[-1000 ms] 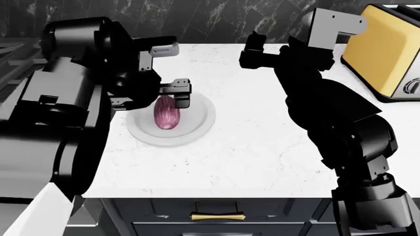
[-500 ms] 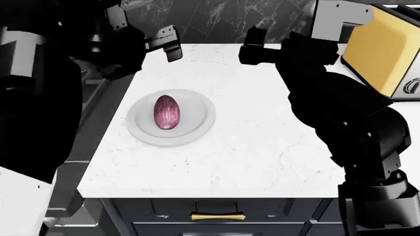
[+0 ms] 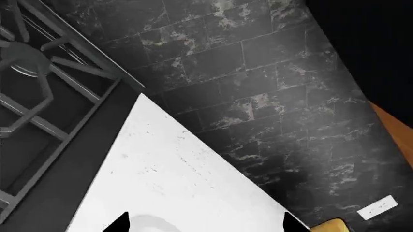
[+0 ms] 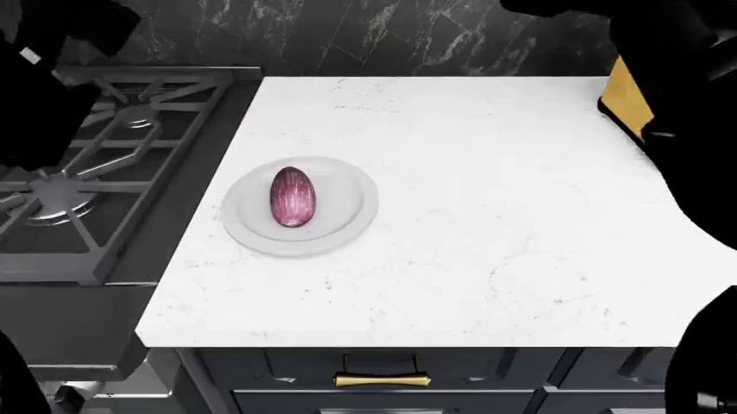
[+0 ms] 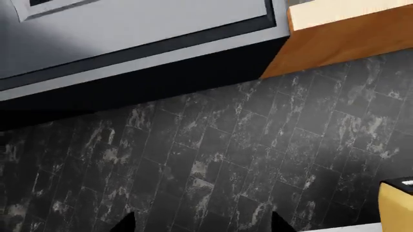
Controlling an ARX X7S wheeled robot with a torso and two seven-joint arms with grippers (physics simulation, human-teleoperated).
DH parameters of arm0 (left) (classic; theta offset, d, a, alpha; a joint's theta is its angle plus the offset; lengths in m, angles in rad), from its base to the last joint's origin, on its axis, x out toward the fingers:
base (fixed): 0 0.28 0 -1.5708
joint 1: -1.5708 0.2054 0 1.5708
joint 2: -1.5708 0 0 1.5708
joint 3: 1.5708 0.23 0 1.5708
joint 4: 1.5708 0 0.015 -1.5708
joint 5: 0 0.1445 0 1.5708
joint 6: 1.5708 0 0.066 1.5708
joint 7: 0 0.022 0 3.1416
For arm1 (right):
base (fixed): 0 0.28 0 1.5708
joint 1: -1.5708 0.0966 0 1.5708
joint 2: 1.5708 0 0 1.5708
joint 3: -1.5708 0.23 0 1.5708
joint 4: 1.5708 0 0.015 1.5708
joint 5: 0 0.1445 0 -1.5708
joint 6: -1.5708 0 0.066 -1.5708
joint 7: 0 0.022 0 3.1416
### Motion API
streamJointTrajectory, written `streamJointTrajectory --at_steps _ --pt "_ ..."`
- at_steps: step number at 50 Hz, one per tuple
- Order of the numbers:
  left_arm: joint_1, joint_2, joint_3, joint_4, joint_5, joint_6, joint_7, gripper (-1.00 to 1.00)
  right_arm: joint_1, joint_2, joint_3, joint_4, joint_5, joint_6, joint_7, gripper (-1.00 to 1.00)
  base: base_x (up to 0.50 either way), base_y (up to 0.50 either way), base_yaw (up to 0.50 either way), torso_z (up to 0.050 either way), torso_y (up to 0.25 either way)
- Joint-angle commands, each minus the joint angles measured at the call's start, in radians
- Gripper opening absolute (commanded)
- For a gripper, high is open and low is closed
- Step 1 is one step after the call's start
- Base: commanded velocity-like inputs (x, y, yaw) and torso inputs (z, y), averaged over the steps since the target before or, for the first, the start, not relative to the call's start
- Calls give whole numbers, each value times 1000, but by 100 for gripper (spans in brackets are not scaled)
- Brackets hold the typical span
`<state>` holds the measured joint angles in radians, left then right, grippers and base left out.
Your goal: Pick the eggplant from the pan and place it on the plate.
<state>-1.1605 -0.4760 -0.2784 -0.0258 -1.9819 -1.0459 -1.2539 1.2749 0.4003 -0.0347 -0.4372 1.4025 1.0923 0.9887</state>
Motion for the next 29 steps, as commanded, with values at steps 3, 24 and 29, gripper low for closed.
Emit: streamJointTrajectory --at_steps 3,24,29 --pt "224 -188 -208 499 -943 318 -214 100 279 121 101 -117 354 80 260 100 0 0 0 0 0" --pt "-473 -296 -265 686 -1159 785 -288 100 801 379 12 -69 694 40 483 100 0 0 0 0 0" --pt "-713 -314 -217 709 -1160 912 -316 100 1081 436 -65 37 785 87 537 100 0 0 0 0 0"
